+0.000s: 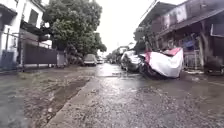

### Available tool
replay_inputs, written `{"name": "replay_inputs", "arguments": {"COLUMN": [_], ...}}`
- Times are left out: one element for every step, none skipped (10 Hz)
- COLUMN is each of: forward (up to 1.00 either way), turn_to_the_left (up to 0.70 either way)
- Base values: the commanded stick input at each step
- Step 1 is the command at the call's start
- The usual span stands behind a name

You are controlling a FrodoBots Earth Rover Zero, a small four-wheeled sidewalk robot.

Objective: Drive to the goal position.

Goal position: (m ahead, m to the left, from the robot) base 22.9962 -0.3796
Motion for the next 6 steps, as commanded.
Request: {"name": "replay_inputs", "arguments": {"forward": [1.0,1.0,1.0,1.0,1.0,1.0], "turn_to_the_left": [0.0,0.0,0.0,0.0,0.0,0.0]}}
